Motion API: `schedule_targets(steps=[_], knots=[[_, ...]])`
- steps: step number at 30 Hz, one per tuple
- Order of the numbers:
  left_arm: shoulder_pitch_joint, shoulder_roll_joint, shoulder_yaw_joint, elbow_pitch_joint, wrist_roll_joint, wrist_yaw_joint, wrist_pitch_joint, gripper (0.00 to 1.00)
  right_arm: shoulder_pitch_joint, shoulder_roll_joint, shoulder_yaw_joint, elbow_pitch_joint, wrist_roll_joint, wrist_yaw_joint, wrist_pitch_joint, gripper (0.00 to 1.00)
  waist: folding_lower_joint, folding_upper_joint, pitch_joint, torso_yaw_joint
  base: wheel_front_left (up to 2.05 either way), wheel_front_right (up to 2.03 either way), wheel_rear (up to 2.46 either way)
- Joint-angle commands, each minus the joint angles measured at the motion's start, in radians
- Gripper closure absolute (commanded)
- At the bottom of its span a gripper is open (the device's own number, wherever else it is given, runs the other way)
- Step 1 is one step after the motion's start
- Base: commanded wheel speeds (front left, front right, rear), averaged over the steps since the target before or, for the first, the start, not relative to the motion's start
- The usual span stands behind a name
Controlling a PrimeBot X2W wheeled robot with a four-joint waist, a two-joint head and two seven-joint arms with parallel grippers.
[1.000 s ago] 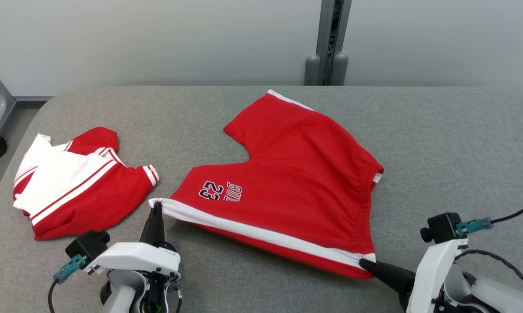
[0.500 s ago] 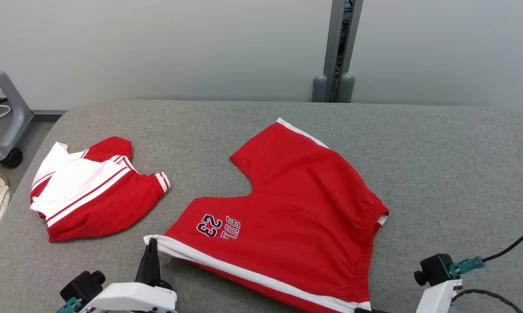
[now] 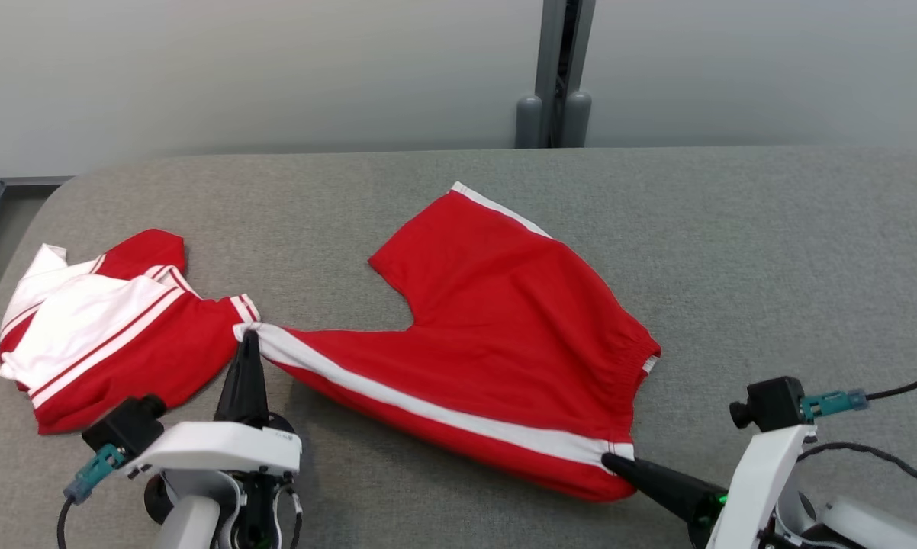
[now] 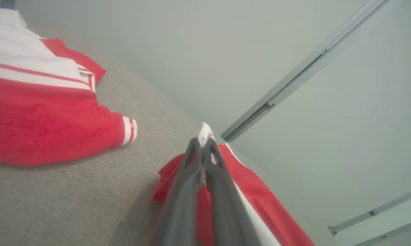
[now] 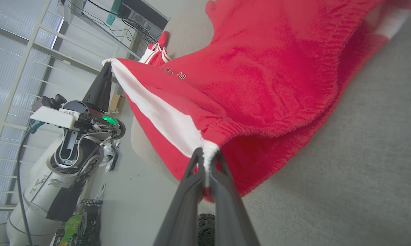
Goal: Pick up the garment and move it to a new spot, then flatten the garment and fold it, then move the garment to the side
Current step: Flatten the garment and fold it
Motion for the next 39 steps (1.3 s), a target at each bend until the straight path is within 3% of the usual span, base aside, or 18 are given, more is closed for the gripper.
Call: schedule_targets(steps=[1, 9, 20, 39], knots=[[-0.036, 0.005, 0.013, -0.002, 0.015, 0.006, -0.004, 1.0, -0.018, 0.001, -0.017, -0.007, 0.006, 0.0, -0.008, 1.0, 0.0001, 0.0, 0.025, -0.029, 0.0, 0.0, 0.0], [-0.155, 0.005, 0.065, 0.029, 0.048, 0.004, -0.004, 1.0, -0.07, 0.03, -0.081, -0.009, -0.012, 0.0, -0.036, 1.0, 0.0001, 0.0, 0.084, -0.099, 0.0, 0.0, 0.0], [-0.367, 0.006, 0.1, 0.149, 0.086, -0.018, -0.004, 1.0, -0.157, 0.115, -0.131, 0.098, -0.092, 0.0, -0.163, 1.0, 0.0001, 0.0, 0.197, -0.179, 0.0, 0.0, 0.0], [-0.727, 0.007, 0.105, 0.444, 0.295, -0.053, -0.004, 1.0, -0.267, 0.255, -0.135, 0.187, -0.076, 0.0, -0.296, 1.0, 0.0001, 0.0, 0.388, -0.298, 0.0, 0.0, 0.0]])
